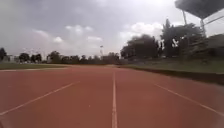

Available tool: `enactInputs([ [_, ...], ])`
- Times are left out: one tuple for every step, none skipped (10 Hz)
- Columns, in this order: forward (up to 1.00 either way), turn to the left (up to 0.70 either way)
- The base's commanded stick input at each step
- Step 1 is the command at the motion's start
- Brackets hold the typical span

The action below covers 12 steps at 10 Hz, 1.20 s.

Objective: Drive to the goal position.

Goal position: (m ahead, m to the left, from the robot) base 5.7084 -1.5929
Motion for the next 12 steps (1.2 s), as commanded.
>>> enactInputs([
  [0.45, 0.0],
  [0.45, 0.0],
  [0.45, 0.0],
  [0.45, 0.0],
  [0.45, 0.0],
  [0.45, 0.0],
  [0.45, 0.0],
  [0.45, 0.0],
  [0.45, 0.0],
  [0.45, 0.0],
  [0.45, 0.0],
  [0.45, 0.0],
])
